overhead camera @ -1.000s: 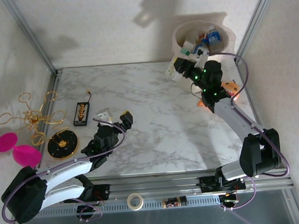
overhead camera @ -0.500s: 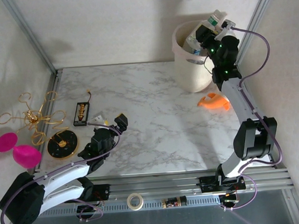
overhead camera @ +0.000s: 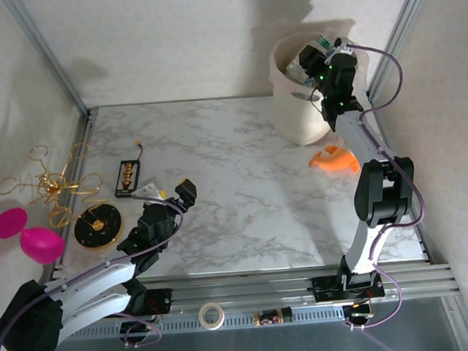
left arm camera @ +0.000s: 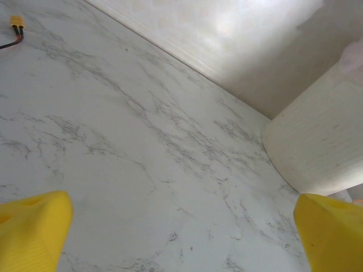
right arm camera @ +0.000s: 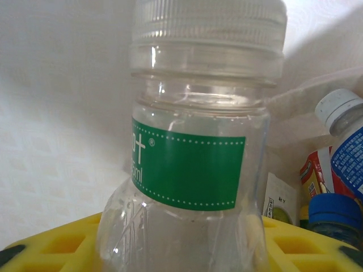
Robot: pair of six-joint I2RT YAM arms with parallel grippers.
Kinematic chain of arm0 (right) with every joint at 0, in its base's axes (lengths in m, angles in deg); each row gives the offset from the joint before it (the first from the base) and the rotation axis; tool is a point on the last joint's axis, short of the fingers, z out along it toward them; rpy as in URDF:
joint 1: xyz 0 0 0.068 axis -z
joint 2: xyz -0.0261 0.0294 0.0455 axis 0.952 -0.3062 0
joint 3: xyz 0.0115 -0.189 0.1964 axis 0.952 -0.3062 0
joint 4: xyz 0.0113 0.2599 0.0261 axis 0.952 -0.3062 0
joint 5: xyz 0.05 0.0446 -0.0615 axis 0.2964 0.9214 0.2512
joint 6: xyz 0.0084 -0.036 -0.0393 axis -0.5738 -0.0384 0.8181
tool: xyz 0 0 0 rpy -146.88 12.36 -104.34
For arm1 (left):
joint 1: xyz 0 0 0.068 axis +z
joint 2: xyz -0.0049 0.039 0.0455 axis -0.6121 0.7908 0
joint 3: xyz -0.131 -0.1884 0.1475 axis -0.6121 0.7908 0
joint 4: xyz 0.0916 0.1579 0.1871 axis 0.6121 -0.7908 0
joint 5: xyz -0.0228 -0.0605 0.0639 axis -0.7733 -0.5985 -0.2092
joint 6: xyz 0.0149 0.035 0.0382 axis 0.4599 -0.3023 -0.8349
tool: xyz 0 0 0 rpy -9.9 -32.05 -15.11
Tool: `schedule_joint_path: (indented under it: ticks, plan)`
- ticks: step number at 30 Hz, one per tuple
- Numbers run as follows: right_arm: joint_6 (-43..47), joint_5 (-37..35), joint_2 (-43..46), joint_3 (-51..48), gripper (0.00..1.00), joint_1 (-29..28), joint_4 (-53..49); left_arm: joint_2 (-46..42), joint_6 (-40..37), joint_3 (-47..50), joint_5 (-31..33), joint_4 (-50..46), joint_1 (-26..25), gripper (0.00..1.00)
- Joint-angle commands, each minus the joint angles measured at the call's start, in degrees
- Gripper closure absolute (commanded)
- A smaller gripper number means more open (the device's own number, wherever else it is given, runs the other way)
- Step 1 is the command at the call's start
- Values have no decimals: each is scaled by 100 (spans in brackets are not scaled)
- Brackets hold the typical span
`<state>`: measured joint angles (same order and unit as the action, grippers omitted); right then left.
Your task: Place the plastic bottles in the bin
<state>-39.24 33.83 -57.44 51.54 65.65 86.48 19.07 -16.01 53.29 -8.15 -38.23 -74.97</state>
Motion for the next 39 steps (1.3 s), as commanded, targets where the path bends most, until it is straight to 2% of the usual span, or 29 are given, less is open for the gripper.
schedule_joint_path:
  ticks: [1,6,8,15,23,27,34,39]
  plan:
    - [-51,7,-100,362,43,-3,-4,-132,62,101,110,-130,75,0]
    - [134,-205,-76,513,16,-2,-283,-205,40,109,182,-194,100,0]
    - [240,-345,36,500,11,-5,-323,-233,18,109,207,-202,119,0]
    - [720,-677,626,215,4,5,-274,-286,-32,105,270,-228,186,0]
    - [1329,-1024,1893,-962,1,10,100,-354,-152,91,374,-247,315,0]
    - [1510,-934,2606,-1631,1,8,60,-341,-352,25,433,-229,407,0]
    - [1572,-930,3978,-3257,1,-1,-254,-279,-1130,-257,769,-235,783,0]
    - [1412,-946,4801,-4544,1,1,-499,131,-1361,-339,912,156,1124,0]
